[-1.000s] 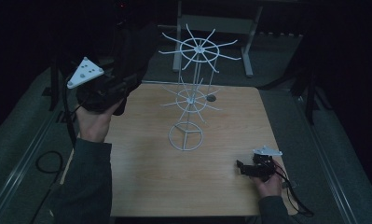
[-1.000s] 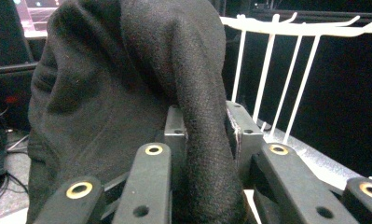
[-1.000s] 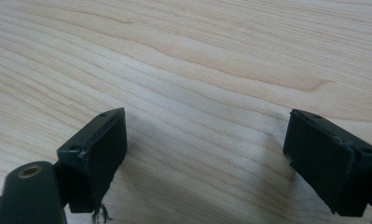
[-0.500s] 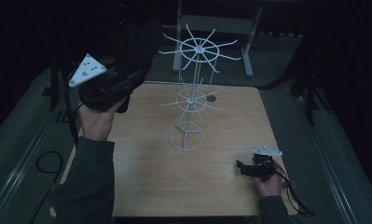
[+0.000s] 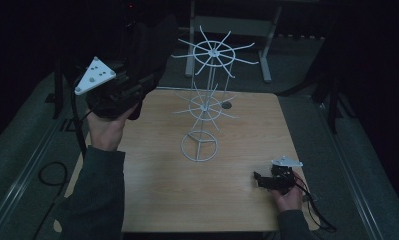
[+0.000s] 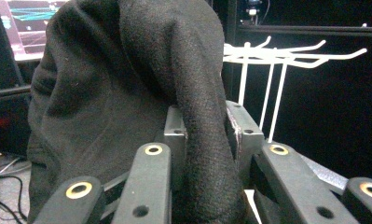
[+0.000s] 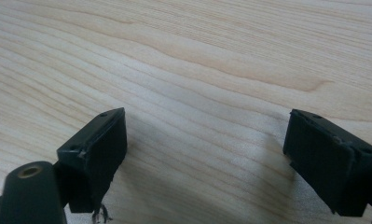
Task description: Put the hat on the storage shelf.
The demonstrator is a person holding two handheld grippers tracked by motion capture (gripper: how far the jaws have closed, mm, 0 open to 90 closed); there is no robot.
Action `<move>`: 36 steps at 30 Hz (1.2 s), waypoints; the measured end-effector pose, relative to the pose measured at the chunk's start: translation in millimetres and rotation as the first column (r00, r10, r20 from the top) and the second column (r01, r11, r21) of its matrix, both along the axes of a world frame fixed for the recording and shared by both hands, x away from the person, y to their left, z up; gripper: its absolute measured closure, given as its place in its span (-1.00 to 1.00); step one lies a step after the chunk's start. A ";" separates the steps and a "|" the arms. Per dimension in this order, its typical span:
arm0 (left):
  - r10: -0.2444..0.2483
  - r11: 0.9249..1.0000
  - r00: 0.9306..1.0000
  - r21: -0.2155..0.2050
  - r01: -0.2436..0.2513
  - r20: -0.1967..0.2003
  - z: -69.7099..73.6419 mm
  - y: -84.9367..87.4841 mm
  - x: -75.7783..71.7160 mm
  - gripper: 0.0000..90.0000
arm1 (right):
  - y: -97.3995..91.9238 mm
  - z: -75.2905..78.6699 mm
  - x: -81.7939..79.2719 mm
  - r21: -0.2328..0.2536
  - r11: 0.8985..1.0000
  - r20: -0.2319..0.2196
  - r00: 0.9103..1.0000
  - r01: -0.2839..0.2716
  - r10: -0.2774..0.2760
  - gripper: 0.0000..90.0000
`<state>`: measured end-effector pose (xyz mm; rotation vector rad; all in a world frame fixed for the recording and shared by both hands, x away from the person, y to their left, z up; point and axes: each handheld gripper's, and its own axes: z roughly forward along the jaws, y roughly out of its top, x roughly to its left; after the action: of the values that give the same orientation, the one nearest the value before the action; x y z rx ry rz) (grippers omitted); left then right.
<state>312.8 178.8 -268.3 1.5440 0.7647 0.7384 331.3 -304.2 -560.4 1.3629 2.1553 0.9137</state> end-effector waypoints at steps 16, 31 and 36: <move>-0.001 1.000 1.000 0.015 0.001 0.026 3.1 -8.5 2.9 0.64 | 0.0 0.0 0.0 0.000 1.000 0.000 1.000 0.000 0.000 -0.70; -0.010 1.000 0.998 0.029 0.008 0.055 7.7 -19.4 4.1 0.64 | 0.2 0.0 -0.1 0.001 1.000 -0.001 1.000 -0.001 0.001 -0.70; -0.011 0.999 0.998 0.036 0.009 0.058 7.0 -24.2 5.6 0.64 | 0.2 0.0 -0.1 0.001 1.000 -0.001 1.000 -0.002 0.002 -0.70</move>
<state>318.4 154.6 -261.3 1.5509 0.7030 0.7904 331.2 -304.0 -560.4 1.3619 2.1578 0.9155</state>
